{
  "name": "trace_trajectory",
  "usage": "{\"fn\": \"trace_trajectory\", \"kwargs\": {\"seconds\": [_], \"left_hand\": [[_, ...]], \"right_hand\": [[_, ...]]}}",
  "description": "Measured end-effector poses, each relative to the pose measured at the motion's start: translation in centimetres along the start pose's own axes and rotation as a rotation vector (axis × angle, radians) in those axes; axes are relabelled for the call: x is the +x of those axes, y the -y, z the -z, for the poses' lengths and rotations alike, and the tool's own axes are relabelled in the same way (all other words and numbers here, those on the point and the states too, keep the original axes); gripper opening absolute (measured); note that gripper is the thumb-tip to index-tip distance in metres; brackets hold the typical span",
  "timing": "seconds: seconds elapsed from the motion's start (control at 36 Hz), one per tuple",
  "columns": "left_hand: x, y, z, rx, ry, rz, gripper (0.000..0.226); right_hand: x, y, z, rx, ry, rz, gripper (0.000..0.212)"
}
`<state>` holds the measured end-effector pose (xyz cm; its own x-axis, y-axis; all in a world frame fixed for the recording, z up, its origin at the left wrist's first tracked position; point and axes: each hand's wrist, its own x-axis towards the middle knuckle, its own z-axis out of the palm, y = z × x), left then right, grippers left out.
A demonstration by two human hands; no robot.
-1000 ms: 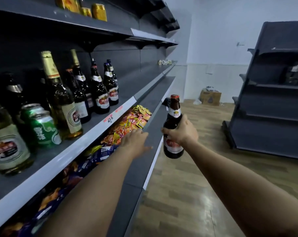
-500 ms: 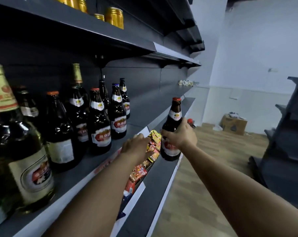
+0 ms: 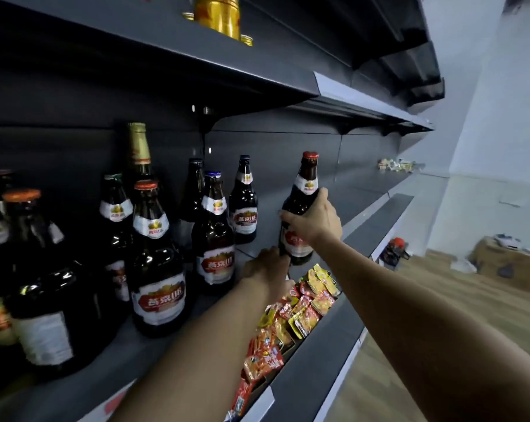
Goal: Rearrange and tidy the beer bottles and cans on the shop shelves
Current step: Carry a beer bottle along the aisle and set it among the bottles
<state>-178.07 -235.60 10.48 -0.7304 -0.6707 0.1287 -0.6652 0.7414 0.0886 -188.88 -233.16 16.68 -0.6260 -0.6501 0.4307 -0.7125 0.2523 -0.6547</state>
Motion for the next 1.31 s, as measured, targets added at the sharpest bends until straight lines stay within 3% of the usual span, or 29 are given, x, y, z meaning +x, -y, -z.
{"fn": "trace_trajectory", "kwargs": {"seconds": [0.14, 0.64, 0.97, 1.06, 1.17, 1.22, 1.31], "left_hand": [[2.4, -0.8, -0.6, 0.032, -0.044, 0.138, 0.053], [4.3, -1.9, -1.4, 0.088, -0.051, 0.531, 0.050], [4.3, -3.6, -2.5, 0.131, -0.121, 0.645, 0.052], [3.6, -3.7, -2.4, 0.165, -0.161, 0.665, 0.047], [1.7, -3.5, -1.3, 0.221, -0.255, 0.688, 0.043], [0.4, -3.4, -0.7, 0.241, -0.328, 0.704, 0.041], [-1.8, -3.0, 0.1, 0.317, -0.449, 0.717, 0.032]], "right_hand": [[3.5, -1.1, -1.9, 0.072, 0.113, 0.073, 0.061], [8.9, -3.1, -6.9, 0.230, 0.437, 0.195, 0.062], [8.9, -4.7, -7.0, 0.227, 0.541, 0.281, 0.087], [7.6, -5.9, -6.9, 0.206, 0.371, 0.320, 0.088], [5.7, -5.8, -5.8, 0.264, -0.114, 0.586, 0.047], [4.9, -4.8, -5.3, 0.321, -0.128, 0.721, 0.042], [3.4, -2.9, -5.0, 0.369, 0.039, 0.822, 0.039]]}}
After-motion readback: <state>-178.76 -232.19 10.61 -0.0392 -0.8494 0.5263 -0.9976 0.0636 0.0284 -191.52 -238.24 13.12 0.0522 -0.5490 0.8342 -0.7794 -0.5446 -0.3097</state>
